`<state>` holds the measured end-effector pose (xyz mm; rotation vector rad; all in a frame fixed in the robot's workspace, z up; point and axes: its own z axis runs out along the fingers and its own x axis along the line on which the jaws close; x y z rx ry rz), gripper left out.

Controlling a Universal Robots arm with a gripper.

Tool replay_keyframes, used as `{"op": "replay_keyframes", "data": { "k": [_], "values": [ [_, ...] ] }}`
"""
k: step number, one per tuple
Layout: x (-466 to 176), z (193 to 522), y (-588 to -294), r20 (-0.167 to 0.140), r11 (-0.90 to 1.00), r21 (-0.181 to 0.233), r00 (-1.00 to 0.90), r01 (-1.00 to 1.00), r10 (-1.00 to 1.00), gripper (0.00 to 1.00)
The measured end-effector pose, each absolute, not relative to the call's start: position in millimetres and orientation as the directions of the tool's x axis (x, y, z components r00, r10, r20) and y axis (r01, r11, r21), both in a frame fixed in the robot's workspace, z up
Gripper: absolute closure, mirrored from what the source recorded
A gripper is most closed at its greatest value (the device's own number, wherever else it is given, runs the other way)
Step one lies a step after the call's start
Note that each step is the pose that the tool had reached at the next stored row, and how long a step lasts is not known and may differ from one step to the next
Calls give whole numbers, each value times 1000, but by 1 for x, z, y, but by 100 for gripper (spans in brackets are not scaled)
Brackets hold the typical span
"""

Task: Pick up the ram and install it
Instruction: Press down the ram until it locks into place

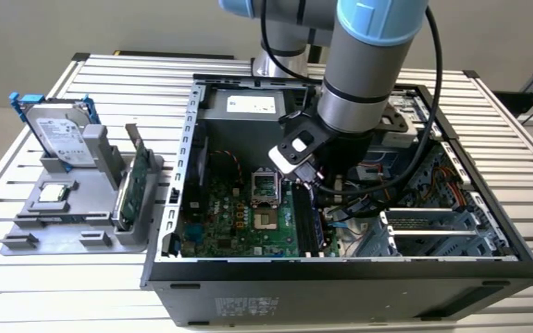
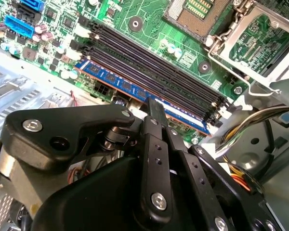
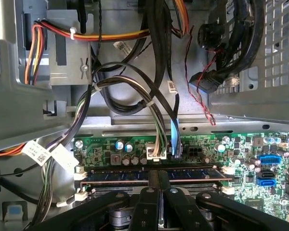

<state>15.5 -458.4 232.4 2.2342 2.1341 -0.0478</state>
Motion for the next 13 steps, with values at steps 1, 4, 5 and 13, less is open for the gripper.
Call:
{"op": "replay_keyframes", "data": {
  "k": [1, 4, 5, 13],
  "values": [
    [15, 232, -458, -58, -45, 16, 46, 999, 997, 100],
    [15, 231, -458, -58, -45, 16, 46, 999, 997, 100],
    [15, 230, -458, -58, -45, 16, 46, 999, 997, 100],
    [15, 229, -458, -58, -45, 16, 46, 999, 997, 100]
  ]
}}
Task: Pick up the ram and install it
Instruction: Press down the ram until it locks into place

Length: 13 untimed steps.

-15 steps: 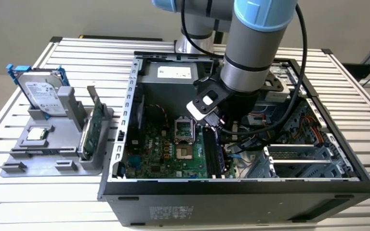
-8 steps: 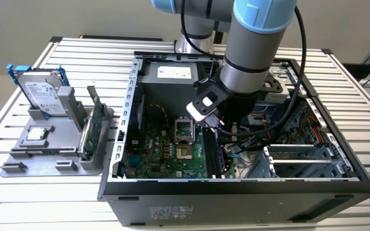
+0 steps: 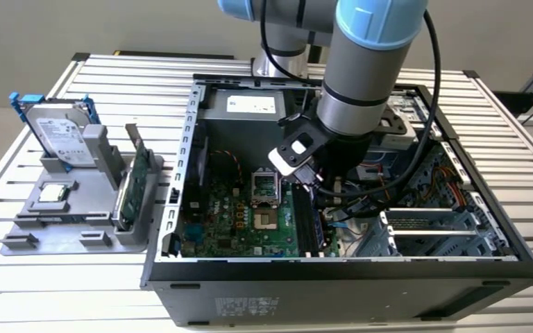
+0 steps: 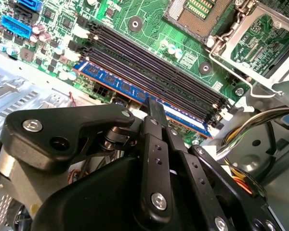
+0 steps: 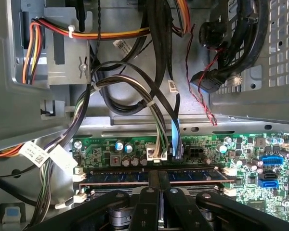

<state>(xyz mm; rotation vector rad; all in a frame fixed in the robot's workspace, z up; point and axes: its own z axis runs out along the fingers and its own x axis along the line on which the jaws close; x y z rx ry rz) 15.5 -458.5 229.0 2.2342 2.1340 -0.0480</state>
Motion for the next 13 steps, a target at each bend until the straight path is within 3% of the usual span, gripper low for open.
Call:
{"op": "replay_keyframes", "data": {
  "k": [13],
  "values": [
    [15, 226, -458, -58, -45, 16, 46, 999, 997, 100]
  ]
}}
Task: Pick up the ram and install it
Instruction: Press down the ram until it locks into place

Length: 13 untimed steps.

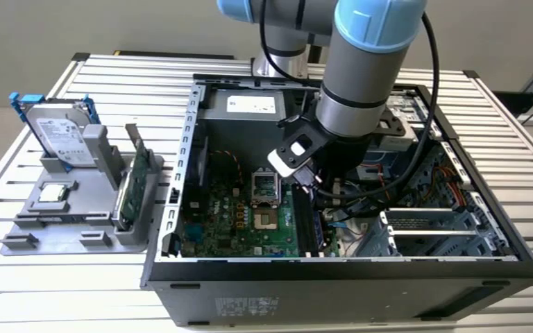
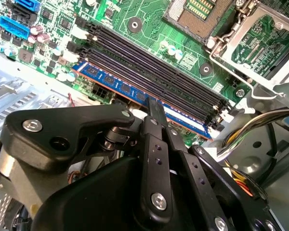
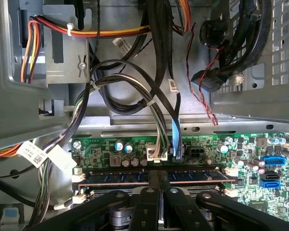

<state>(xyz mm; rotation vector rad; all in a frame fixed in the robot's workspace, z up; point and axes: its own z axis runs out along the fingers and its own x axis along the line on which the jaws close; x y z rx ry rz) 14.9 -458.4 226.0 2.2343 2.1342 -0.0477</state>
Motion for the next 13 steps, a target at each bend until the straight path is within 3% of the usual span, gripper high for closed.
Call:
{"op": "replay_keyframes", "data": {
  "k": [13],
  "values": [
    [14, 220, -458, -58, -45, 16, 46, 999, 997, 100]
  ]
}}
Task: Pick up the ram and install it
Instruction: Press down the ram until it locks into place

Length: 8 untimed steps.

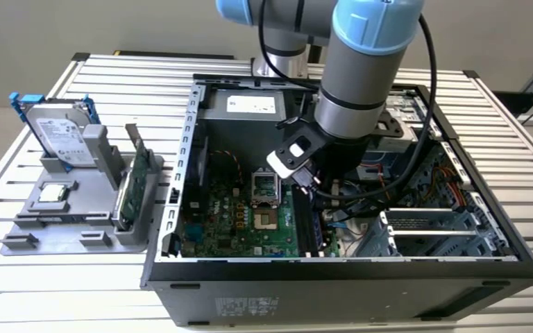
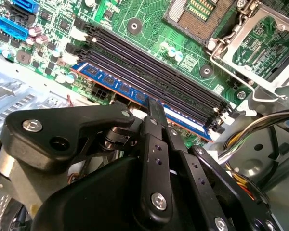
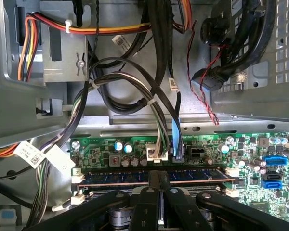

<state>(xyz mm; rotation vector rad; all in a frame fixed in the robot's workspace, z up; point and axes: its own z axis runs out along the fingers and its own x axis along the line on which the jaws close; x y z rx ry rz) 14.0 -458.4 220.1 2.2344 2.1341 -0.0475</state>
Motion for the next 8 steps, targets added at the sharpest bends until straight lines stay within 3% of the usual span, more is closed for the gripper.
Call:
{"op": "replay_keyframes", "data": {
  "k": [8],
  "values": [
    [14, 217, -458, -59, -45, 16, 46, 999, 997, 100]
  ]
}}
